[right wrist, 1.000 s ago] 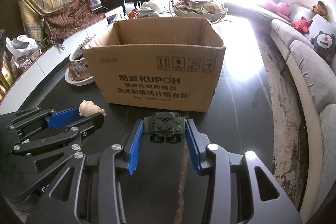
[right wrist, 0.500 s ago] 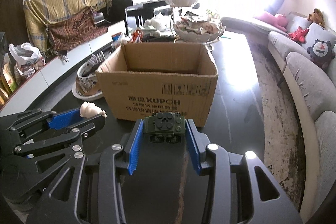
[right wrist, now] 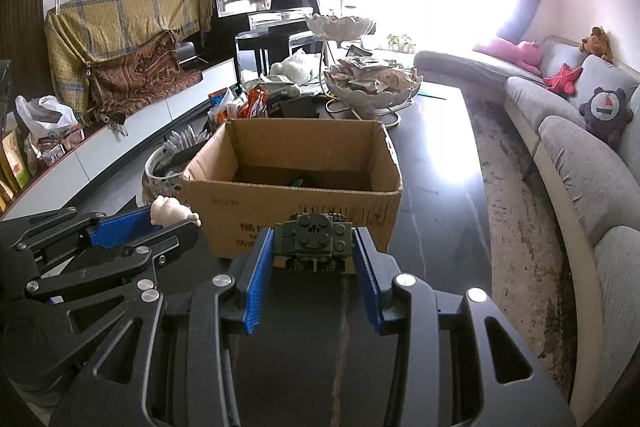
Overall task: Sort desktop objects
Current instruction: 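Carry the figurine in the left tool while the right tool carries the tank to the box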
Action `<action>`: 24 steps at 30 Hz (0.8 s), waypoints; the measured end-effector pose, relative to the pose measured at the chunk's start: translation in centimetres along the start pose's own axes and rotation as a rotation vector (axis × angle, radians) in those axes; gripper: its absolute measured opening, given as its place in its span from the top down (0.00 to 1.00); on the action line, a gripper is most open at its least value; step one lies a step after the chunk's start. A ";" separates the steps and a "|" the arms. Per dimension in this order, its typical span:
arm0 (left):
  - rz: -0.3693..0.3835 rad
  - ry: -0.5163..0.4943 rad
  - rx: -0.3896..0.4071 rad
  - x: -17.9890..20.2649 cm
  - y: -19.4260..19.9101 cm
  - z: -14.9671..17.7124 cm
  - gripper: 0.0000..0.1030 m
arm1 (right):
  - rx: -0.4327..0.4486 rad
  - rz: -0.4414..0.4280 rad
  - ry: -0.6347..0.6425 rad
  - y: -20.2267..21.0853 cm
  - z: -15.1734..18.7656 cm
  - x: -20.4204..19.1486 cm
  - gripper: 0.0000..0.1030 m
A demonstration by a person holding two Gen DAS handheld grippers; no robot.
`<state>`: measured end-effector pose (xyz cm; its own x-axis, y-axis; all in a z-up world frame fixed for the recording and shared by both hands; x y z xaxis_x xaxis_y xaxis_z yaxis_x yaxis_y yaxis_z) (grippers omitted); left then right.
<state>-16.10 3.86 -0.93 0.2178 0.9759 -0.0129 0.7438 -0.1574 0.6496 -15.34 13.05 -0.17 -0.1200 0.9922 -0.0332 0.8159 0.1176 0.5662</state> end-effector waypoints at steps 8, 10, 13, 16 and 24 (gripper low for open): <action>0.003 -0.002 0.007 -0.3 -0.7 -1.4 0.75 | 0.018 0.013 0.010 -0.4 -1.8 0.3 0.64; 0.003 0.000 0.009 -0.4 -0.8 -1.7 0.75 | 0.020 0.014 0.014 -0.5 -2.0 0.3 0.64; 0.004 0.005 0.009 -0.5 -1.0 -2.2 0.75 | 0.024 0.017 0.019 -0.8 -2.6 0.3 0.64; 0.000 0.001 0.013 -0.6 -1.1 -2.6 0.75 | 0.027 0.020 0.024 -1.0 -3.1 0.4 0.64; -0.006 -0.005 0.014 -0.8 -1.9 -3.7 0.75 | 0.032 0.029 0.034 -1.9 -4.3 0.6 0.64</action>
Point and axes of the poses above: each gripper's, at about its wrist camera, not at the fingertips, and y roughly against the way its jaws point, x to its right, z to its underside, the point moved 9 cm from there along -y, roughly the way its jaws point, and after that the axes turned 3 degrees about x, right-handed, at the moved point
